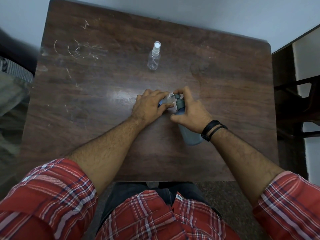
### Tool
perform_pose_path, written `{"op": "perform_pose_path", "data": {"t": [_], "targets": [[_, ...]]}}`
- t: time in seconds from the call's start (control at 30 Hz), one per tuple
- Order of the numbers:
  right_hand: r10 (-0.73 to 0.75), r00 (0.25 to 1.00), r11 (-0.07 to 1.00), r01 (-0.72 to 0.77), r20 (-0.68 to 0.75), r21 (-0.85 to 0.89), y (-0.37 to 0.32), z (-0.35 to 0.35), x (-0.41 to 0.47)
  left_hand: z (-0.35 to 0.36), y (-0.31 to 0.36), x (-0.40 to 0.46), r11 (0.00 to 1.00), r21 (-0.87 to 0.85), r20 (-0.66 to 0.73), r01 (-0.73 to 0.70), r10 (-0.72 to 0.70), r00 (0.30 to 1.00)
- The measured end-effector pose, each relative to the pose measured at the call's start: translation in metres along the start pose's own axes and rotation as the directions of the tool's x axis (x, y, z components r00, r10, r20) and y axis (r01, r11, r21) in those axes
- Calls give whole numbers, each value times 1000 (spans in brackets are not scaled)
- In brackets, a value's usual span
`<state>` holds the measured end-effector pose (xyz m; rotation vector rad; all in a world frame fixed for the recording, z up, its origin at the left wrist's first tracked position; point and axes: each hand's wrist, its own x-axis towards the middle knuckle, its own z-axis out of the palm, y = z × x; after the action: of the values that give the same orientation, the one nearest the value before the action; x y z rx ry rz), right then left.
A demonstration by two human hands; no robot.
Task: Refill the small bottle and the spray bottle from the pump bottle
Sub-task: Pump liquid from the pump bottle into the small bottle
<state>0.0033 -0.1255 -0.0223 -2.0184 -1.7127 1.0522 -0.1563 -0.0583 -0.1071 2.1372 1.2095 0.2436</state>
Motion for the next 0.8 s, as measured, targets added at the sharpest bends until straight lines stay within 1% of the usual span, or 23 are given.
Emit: {"op": "perform_pose_path", "data": {"t": [0.2,0.43,0.57,0.67,0.8], "targets": [[3,1000,999,-2,22,-50,-1,-1,1,-1,1,1,1000,6,6,12,-12,1000],[8,1000,1000,-8,24,-24,-4,3,7,0,0,0,1000,10,1,12,-12,1000],[13,1000,1000,-13,4,-24,-3,3,2,-1,1,1,1000,11,1,8,-8,1000],[25,1000,1000,-25,3,12,-4,2,2,-1,1,0,1000,29,8,-5,5,1000],[30,999,999,-30,-16,21,-6,1,5,-2,1,0,1000,12,11,7,-7,1000]]}}
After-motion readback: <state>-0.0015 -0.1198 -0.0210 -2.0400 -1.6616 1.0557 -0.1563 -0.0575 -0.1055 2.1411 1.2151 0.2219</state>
